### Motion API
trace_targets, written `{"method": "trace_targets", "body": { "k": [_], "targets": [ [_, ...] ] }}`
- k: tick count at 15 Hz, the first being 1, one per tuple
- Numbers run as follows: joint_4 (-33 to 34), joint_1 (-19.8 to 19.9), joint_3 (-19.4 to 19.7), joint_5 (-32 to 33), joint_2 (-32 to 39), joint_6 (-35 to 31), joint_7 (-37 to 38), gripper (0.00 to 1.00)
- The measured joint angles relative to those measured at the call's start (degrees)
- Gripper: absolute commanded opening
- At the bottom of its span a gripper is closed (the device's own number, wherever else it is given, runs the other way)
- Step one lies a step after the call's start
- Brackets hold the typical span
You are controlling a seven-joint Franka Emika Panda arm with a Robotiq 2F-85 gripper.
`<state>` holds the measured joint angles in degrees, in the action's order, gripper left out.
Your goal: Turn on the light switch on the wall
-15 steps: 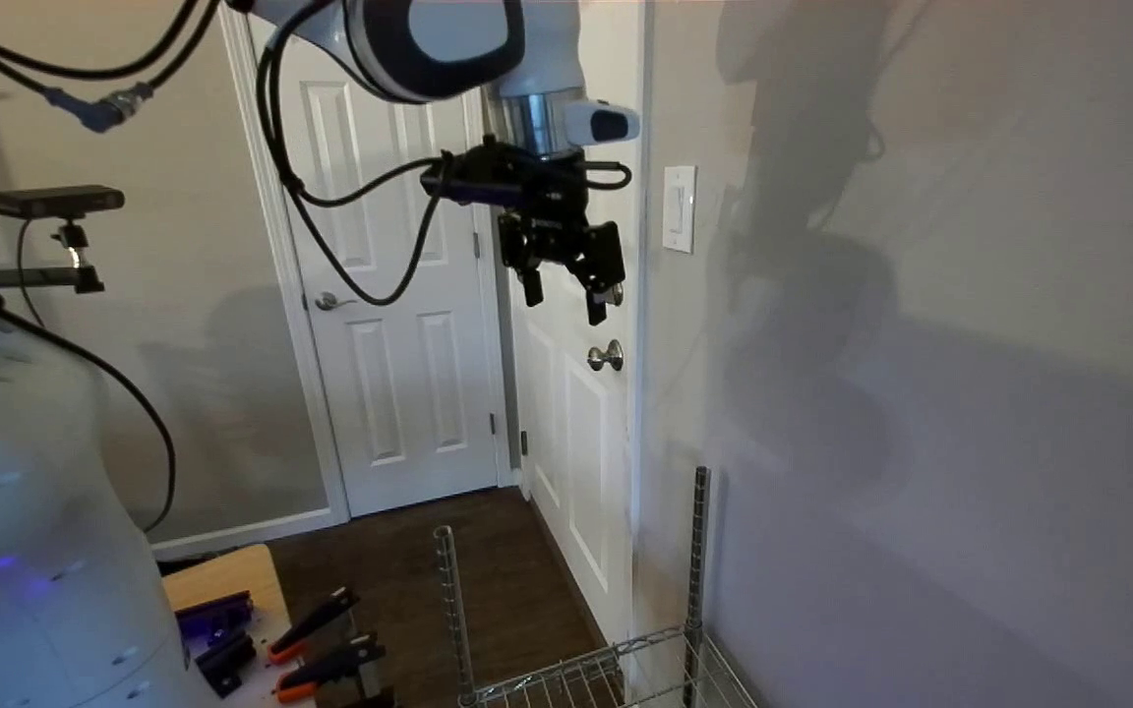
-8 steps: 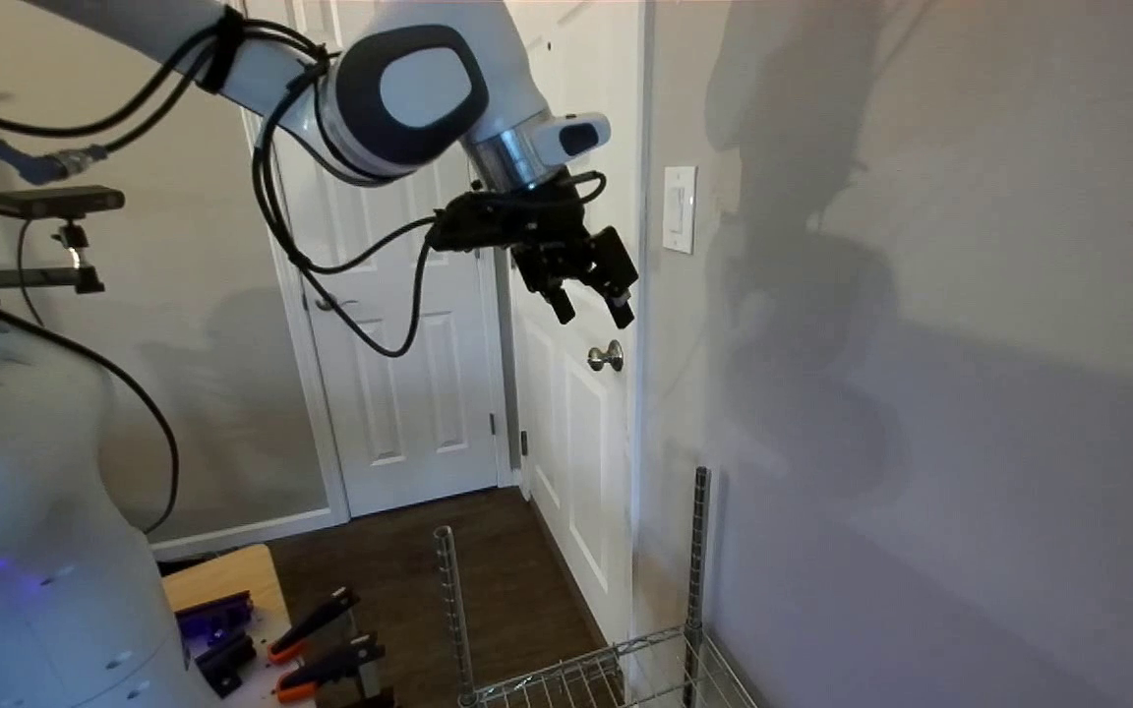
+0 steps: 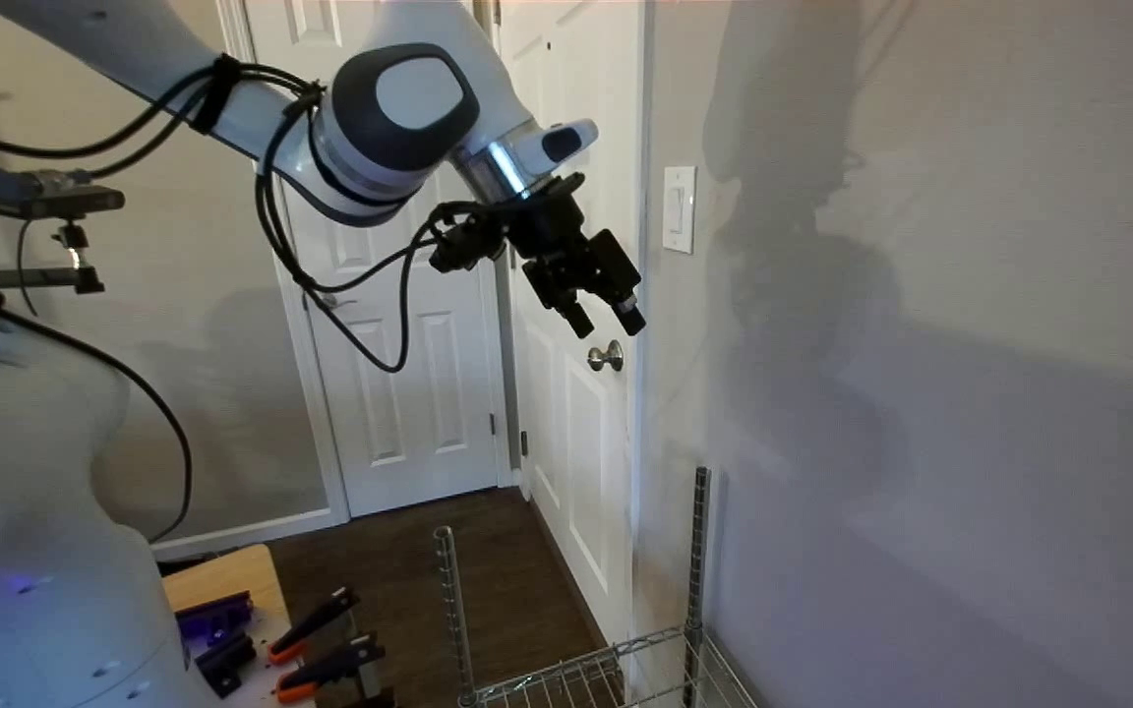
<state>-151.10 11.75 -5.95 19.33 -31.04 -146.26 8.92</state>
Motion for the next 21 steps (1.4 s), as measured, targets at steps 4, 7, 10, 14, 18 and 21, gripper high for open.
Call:
{"method": "trace_targets", "body": {
  "k": [4,7,10,14,18,21],
  "targets": [
    [0.00,0.18,-0.29,0.26,0.00,2.43,0.67,1.00],
    [0.00,0.17,-0.29,0.26,0.00,2.54,0.67,1.00],
    [0.00,0.17,-0.29,0.26,0.00,2.54,0.67,1.00],
    [-0.02,0.58,-0.59,1.92,0.00,2.33,1.63,1.00],
    [-1.50,4.11,-5.21,9.86,-0.14,-1.23,12.13,1.00],
    [-2.39,5.38,-9.55,11.86,-0.16,-2.79,20.56,1.00]
  ]
}}
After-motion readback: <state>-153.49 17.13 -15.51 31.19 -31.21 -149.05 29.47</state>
